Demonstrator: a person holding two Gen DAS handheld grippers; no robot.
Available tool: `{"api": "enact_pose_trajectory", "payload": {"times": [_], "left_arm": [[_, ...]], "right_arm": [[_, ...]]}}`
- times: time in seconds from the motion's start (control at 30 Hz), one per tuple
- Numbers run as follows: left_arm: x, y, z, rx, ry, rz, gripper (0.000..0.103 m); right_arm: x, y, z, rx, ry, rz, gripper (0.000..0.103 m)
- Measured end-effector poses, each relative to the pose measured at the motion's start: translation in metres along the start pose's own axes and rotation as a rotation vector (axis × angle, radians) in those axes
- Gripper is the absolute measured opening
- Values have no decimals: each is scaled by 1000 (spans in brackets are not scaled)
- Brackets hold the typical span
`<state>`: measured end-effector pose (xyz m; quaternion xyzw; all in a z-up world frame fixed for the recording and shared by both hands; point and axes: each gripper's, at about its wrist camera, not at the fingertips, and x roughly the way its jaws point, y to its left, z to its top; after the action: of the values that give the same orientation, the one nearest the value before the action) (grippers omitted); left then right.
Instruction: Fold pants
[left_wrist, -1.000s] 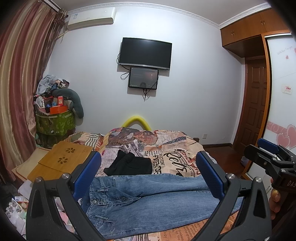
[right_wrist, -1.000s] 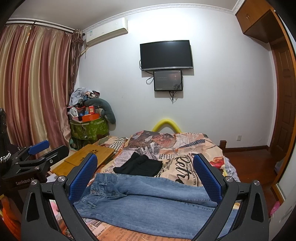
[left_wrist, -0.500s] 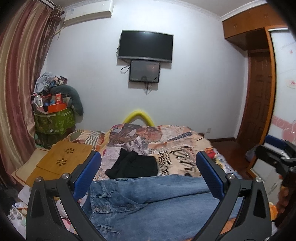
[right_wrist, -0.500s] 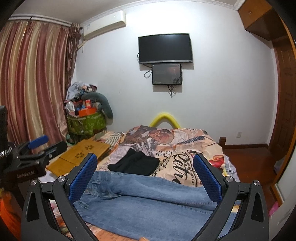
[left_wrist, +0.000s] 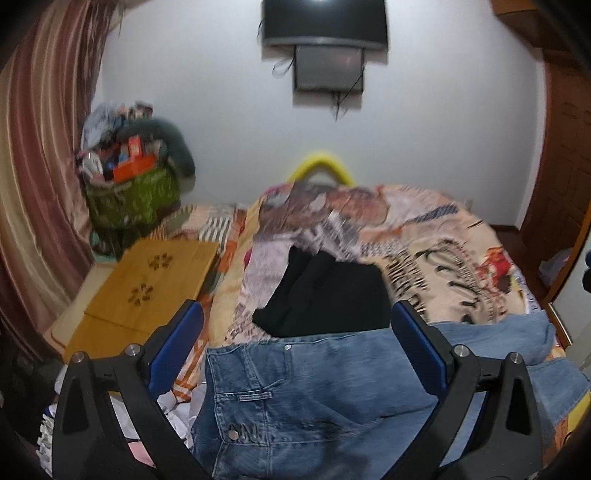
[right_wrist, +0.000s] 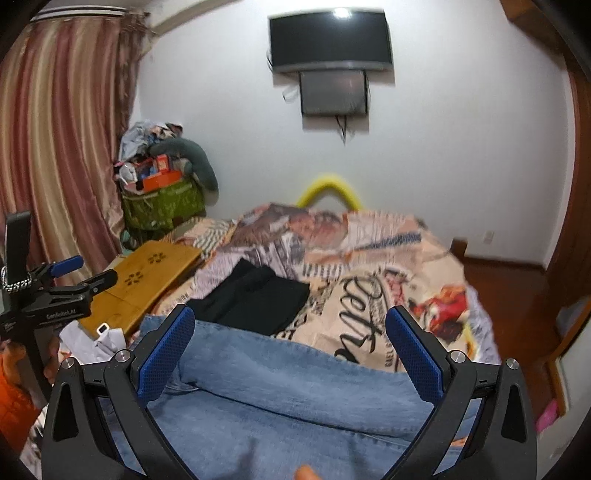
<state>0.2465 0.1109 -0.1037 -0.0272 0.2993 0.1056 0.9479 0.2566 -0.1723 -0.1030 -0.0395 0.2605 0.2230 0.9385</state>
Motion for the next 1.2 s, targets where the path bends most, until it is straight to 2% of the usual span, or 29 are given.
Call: {"api": "enact_pose_trajectory", "payload": {"times": [0.2, 0.27, 0.4, 0.47, 0.53, 0.6, 0.67, 0.73, 0.83, 0.9, 0.97, 1.03, 1.13, 1.2], "left_arm": [[78, 46, 1, -67, 157, 46, 92], [106, 60, -4, -73, 216, 69, 90], [148, 79, -22, -82, 321, 85, 78], [167, 85, -34, -104, 381, 70, 73], [187, 90, -48, -134, 444, 49, 69], [199, 90, -61, -145, 498, 30, 60], [213, 89, -73, -141, 553, 22, 58], [222, 87, -83, -146, 587, 13, 58], [231, 85, -97, -150, 597, 29, 58], [232, 80, -99, -127, 577, 43, 58], [236, 76, -99, -111, 573, 57, 58], [241, 75, -98, -112, 573, 66, 58], [245, 78, -94, -120, 570, 81, 45], [241, 79, -92, -141, 549, 83, 28]], "right_arm": [[59, -35, -12, 23, 140, -27, 102], [75, -43, -17, 19, 178, -30, 98], [114, -57, -23, 18, 268, -20, 95], [134, -62, -26, 29, 312, -5, 90], [149, -65, -30, 34, 353, 13, 90], [164, -67, -33, 29, 389, 37, 89], [177, -67, -36, 14, 422, 55, 83], [190, -67, -39, -4, 449, 73, 83], [205, -63, -46, -32, 490, 112, 79], [215, -58, -52, -53, 509, 130, 73], [222, -53, -60, -57, 547, 161, 60], [224, -50, -65, -45, 556, 182, 57], [218, -46, -68, -57, 540, 201, 41], [216, -43, -70, -73, 536, 194, 30]]}}
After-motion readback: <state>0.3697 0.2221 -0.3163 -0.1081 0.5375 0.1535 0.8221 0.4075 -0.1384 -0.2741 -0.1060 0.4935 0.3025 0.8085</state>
